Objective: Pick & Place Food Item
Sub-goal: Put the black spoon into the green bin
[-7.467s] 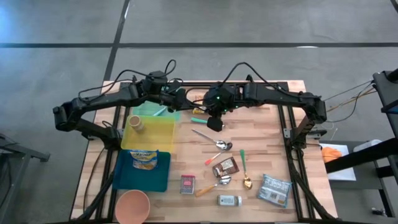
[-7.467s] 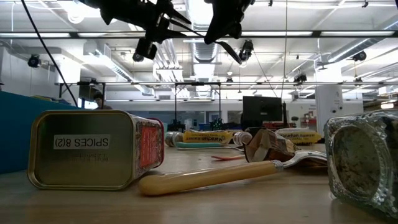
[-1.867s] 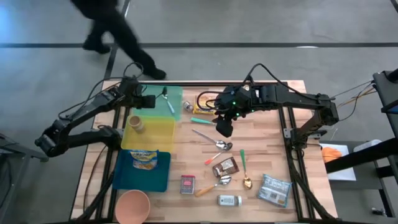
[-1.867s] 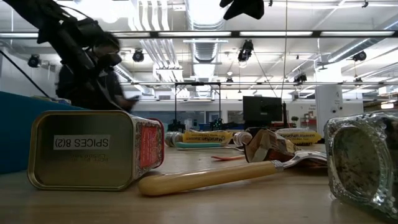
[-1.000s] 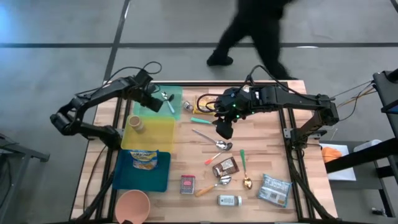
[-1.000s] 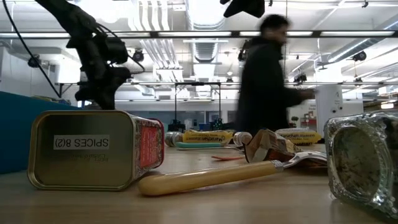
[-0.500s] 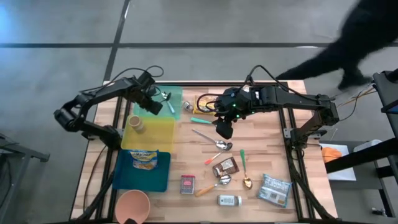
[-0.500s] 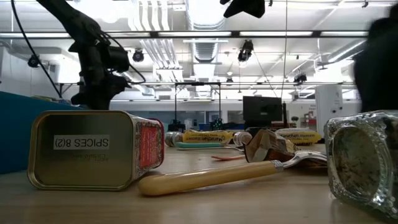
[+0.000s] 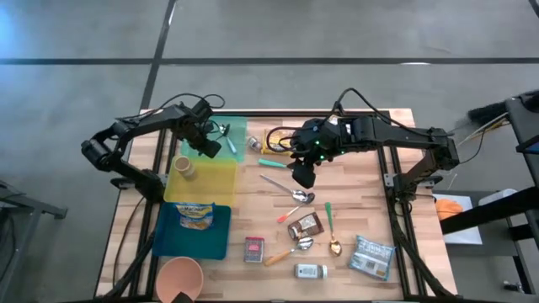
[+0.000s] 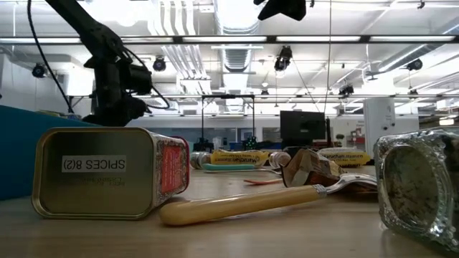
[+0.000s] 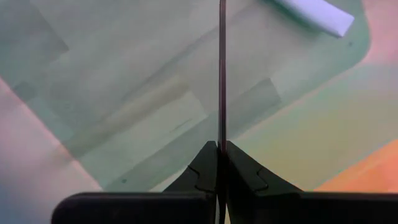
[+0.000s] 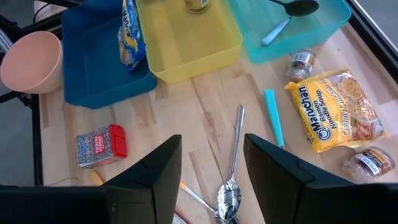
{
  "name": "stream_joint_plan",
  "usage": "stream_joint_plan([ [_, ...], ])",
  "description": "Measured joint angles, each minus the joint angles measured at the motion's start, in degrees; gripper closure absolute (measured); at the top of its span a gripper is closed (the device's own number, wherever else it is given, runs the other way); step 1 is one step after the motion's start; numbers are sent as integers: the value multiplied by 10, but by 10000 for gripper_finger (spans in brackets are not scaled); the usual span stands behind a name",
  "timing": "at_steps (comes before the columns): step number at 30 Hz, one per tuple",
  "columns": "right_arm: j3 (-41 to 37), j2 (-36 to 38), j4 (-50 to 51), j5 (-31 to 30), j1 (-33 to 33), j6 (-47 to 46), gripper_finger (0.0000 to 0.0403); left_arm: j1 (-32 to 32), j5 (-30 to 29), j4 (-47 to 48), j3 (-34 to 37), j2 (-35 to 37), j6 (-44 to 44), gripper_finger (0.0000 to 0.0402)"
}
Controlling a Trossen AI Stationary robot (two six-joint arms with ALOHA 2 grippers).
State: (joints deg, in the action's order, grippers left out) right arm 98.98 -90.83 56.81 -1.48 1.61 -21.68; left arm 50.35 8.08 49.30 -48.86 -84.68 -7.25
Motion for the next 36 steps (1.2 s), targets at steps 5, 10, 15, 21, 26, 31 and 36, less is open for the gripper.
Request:
stream_joint_plan([
  [5,0,0,0,0,0,-5,230,0,-1,-2,0,-17,-6,387],
  [10,0,0,0,0,0,-5,230,0,-6,-7,0,-21,-16,387],
  [15,0,0,0,0,0,-4,230,0,-11,-11,0,-21,-16,387],
  [21,0,0,0,0,0,-5,230,0,-13,-12,0,-21,-16,387],
  [26,0,0,0,2,0,-5,230,0,-13,-12,0,-21,-16,387],
  [31,0,0,0,2,-3,-4,230,0,-13,-12,0,-21,-16,387],
  [36,0,0,0,2,-3,-4,230,0,-12,-8,0,-21,-16,387],
])
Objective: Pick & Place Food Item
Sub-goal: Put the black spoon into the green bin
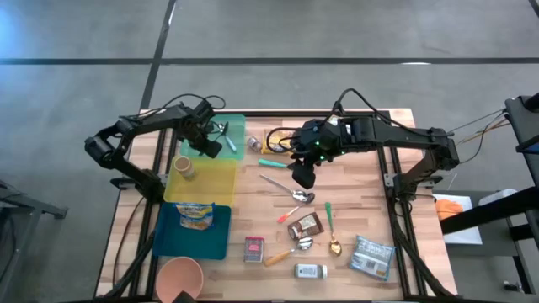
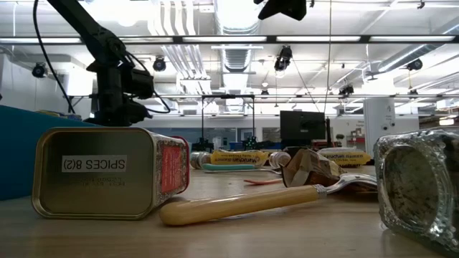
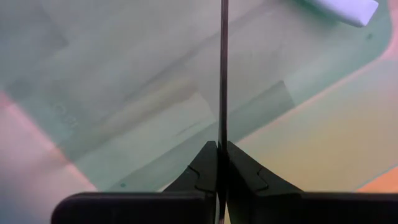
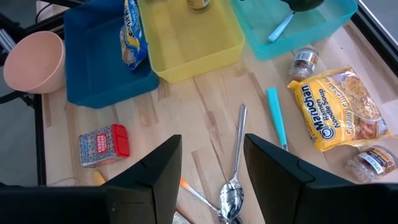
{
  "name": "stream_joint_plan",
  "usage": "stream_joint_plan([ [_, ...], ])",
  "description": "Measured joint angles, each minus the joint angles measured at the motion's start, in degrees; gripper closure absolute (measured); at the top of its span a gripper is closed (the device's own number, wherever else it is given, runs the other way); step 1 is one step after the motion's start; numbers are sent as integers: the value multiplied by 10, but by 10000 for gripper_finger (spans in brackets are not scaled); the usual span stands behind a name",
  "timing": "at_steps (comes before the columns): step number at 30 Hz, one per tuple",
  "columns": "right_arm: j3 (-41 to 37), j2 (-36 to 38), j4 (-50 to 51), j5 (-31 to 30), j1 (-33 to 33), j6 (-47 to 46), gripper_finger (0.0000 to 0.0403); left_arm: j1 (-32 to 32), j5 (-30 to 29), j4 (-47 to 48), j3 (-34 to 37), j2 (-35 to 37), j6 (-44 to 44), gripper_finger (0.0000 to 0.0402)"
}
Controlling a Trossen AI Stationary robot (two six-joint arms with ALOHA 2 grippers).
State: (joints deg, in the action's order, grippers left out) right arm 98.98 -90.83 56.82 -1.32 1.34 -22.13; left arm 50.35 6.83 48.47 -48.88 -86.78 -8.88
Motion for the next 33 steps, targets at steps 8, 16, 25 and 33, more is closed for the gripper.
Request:
stream_joint_plan([
  [8,0,0,0,0,0,0,230,0,-1,11,1,0,-1,352],
  [16,0,0,0,0,0,0,230,0,0,11,1,0,-1,305],
  [25,0,0,0,-1,0,0,230,0,1,12,1,0,-1,302],
  [33,0,0,0,-1,0,0,230,1,24,12,1,0,19,302],
])
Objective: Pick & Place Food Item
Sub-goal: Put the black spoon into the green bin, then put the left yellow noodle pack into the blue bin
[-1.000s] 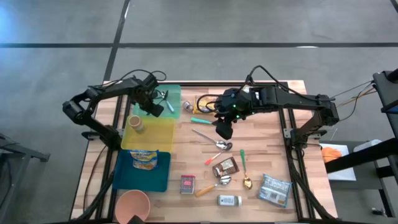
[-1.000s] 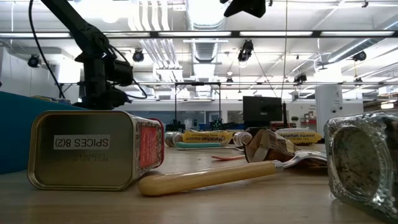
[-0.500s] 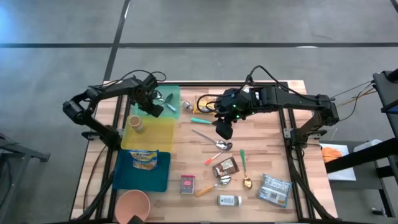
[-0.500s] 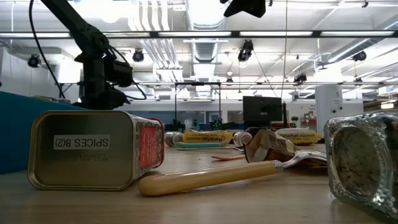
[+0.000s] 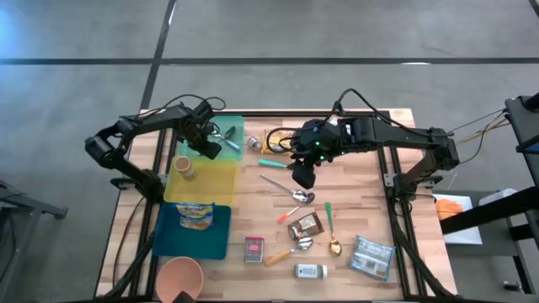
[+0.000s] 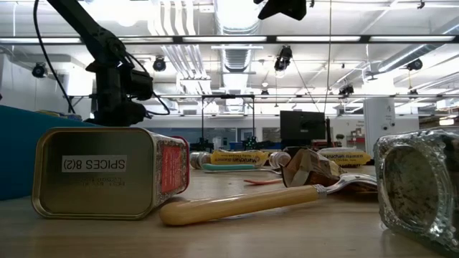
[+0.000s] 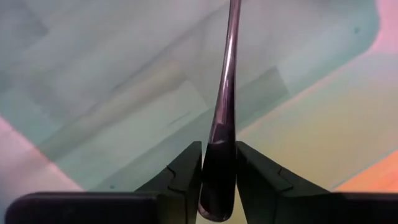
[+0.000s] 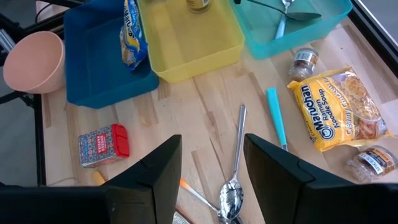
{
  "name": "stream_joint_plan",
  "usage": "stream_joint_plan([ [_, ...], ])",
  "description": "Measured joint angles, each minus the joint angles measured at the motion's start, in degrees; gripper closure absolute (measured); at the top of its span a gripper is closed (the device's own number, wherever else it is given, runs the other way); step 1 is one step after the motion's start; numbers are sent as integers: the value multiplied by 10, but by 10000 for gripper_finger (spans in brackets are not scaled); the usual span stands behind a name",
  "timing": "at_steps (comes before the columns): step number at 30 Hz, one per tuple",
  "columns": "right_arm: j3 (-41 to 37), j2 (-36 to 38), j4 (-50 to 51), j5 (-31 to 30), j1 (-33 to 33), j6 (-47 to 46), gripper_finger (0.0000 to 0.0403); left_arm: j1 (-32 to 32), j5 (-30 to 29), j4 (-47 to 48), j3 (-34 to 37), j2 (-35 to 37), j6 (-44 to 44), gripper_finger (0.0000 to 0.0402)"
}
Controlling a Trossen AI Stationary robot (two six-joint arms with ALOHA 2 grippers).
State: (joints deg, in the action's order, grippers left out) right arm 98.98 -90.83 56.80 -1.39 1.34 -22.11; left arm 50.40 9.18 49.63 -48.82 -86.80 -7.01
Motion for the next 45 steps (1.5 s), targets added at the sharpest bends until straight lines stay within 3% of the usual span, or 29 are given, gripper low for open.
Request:
stream_joint_plan([
  [8,0,0,0,0,0,0,230,0,9,3,0,0,13,290],
  [17,0,0,0,0,0,0,230,0,-6,8,0,1,7,154],
  [22,0,0,0,0,0,0,230,0,-6,8,0,4,-9,112],
  [32,-1,0,4,-4,1,-14,230,-7,10,67,-62,37,-18,107],
  [35,-4,0,22,-32,2,-48,230,-25,21,67,-90,63,-39,107],
  [45,-70,-15,50,-55,25,-72,230,-177,35,18,-116,130,-131,107],
])
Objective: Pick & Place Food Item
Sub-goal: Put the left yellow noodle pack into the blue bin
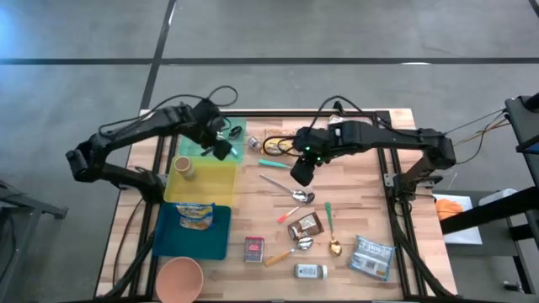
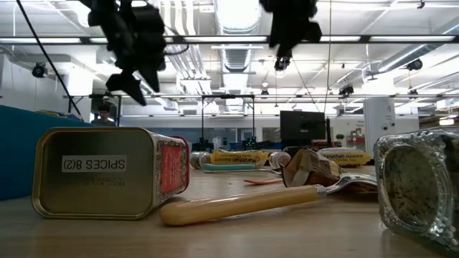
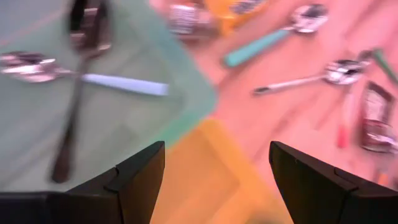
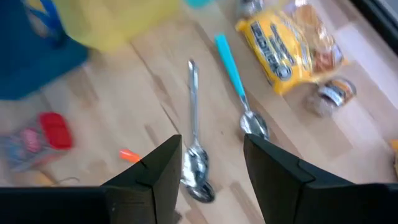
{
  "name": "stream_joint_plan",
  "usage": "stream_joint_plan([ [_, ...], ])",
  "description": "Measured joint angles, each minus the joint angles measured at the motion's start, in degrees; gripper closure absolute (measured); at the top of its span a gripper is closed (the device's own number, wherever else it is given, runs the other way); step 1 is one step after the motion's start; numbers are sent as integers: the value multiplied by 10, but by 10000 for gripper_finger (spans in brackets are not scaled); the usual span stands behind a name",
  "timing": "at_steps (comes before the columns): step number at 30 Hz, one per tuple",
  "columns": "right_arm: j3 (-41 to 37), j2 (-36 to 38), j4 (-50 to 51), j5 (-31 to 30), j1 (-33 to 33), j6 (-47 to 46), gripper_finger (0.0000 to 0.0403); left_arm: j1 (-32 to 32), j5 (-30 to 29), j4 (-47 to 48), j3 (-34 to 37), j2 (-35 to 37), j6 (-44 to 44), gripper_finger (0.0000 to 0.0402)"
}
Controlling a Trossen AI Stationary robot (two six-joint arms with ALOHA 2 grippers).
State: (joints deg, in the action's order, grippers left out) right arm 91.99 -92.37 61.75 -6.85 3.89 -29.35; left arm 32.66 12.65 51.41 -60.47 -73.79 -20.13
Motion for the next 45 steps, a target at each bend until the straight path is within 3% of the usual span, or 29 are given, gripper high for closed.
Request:
stream_joint_plan([
  [5,-10,-37,-19,25,13,45,230,-69,0,-21,0,6,-64,107],
  [11,-10,-88,-41,71,34,100,230,-128,0,-23,0,9,-83,107],
  [16,-12,-118,-43,111,49,118,230,-148,-2,-23,7,27,-90,107],
  [23,-35,-127,-98,114,81,137,230,-151,-13,-21,44,75,-132,107],
  [28,-42,-128,-125,114,140,94,230,-151,-22,-26,68,107,-165,107],
  [33,-44,-153,-125,112,190,-33,230,-151,-28,-28,76,117,-185,107],
  [37,-44,-174,-130,117,209,-113,230,-151,-28,-30,76,118,-190,107],
  [45,-45,-225,-177,161,212,-149,230,-151,-30,-30,76,118,-190,107],
])
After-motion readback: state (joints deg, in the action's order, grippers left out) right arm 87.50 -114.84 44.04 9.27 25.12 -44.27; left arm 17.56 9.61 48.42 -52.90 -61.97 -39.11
